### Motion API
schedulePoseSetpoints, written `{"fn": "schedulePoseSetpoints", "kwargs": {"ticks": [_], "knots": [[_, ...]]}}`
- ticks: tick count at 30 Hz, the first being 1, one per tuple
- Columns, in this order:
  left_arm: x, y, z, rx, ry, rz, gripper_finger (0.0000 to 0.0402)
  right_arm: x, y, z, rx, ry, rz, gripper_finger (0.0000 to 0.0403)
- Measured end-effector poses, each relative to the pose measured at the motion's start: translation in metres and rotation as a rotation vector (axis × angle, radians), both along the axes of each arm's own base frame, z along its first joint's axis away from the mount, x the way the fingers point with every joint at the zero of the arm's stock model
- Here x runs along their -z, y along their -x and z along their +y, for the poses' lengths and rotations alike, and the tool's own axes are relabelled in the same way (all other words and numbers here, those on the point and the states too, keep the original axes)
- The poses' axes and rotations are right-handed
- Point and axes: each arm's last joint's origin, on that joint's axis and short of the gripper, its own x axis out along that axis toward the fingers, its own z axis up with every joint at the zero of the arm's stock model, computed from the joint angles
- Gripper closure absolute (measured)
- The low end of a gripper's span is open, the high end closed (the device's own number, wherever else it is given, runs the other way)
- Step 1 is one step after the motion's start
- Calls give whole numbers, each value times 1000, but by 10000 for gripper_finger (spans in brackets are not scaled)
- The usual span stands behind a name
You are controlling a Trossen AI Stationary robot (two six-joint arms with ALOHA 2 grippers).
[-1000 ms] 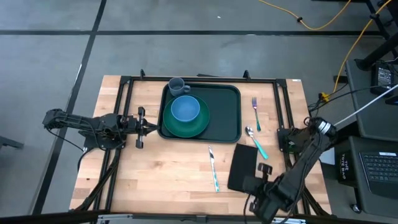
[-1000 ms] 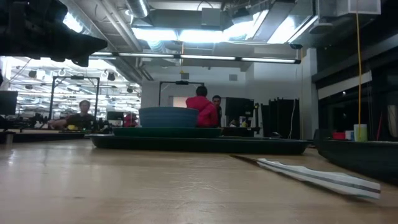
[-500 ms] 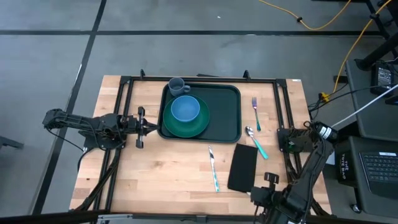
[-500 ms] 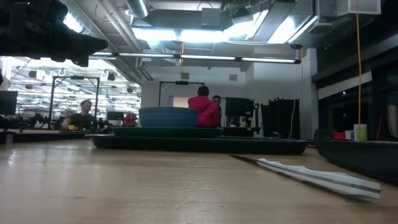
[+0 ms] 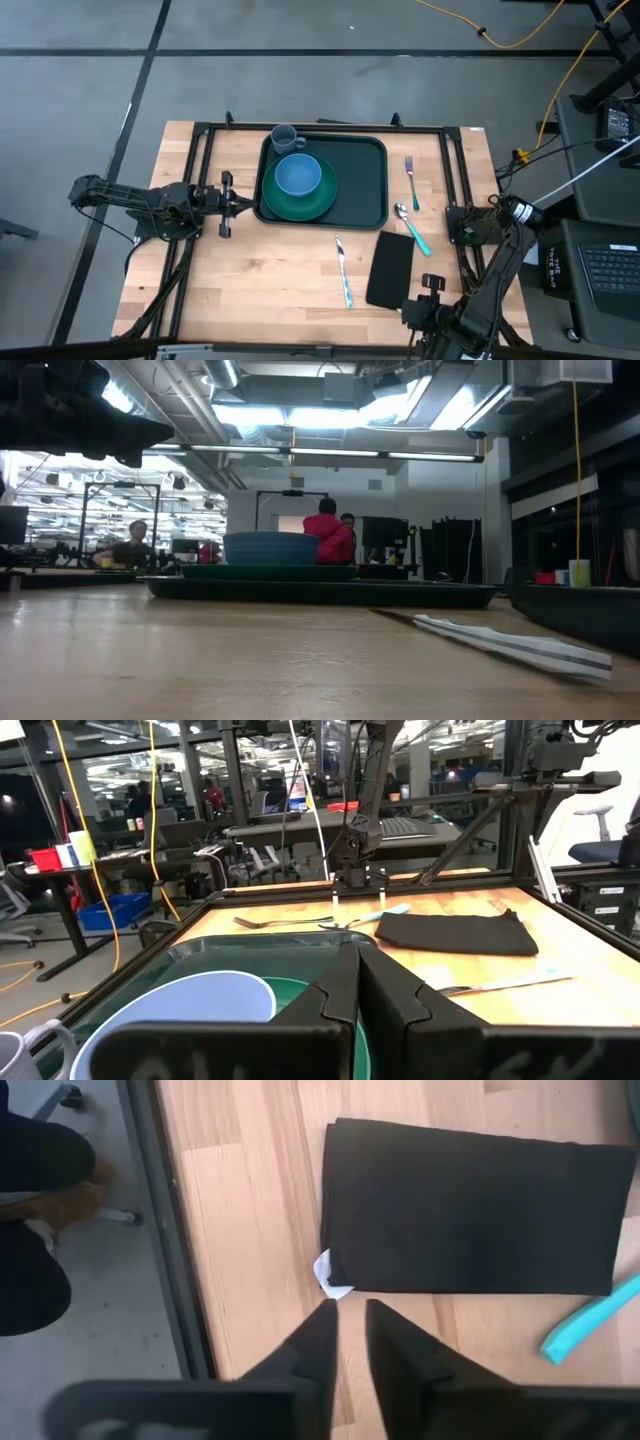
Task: Set up tray
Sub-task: Put the black napkin on the green serving tray to the right of the green plate
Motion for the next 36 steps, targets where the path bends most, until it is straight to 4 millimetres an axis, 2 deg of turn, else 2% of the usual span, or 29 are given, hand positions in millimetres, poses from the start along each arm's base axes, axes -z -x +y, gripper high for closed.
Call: {"fn": "schedulePoseSetpoints", "kwargs": {"ticks": [8, 14, 26, 36], "knots": [[0, 0, 0, 0, 0, 0, 398, 0, -1, -1, 5, 34, -48, 248], [0, 0, 0, 0, 0, 0, 398, 3, -4, 1, -42, 71, -79, 207], [0, 0, 0, 0, 0, 0, 398, 59, -21, 28, -120, 130, -20, 197], [0, 0, 0, -16, 0, 0, 398, 105, -28, 39, -49, 194, 25, 197]]}}
